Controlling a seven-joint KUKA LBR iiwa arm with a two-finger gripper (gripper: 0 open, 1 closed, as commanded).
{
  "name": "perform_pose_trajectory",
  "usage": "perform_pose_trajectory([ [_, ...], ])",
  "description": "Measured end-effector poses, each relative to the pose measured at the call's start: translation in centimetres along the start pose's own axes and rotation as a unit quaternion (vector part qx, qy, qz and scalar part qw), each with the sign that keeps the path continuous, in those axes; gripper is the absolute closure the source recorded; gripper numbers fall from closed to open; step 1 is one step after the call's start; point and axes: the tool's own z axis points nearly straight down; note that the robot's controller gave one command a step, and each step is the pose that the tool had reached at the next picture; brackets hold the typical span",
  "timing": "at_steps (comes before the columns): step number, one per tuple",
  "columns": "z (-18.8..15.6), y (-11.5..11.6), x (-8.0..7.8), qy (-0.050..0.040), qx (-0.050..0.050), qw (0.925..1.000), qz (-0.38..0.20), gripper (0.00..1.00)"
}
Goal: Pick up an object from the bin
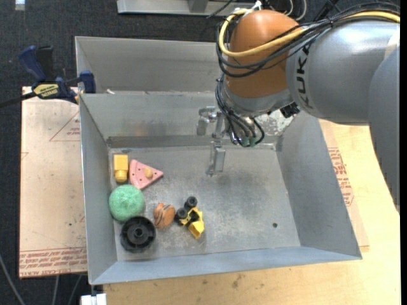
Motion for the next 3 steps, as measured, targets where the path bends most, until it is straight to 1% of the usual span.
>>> perform_pose_trajectory([
  [1, -0.5, 0.0, -0.1, -0.0035, 0.000, 1.0000, 0.001, 0.00],
  [2, 3.4, 1.4, -0.5, -0.0085, 0.000, 1.0000, 0.002, 0.00],
  [3, 8.2, 2.7, 1.4, -0.0029, -0.001, 0.9983, 0.058, 0.00],
])
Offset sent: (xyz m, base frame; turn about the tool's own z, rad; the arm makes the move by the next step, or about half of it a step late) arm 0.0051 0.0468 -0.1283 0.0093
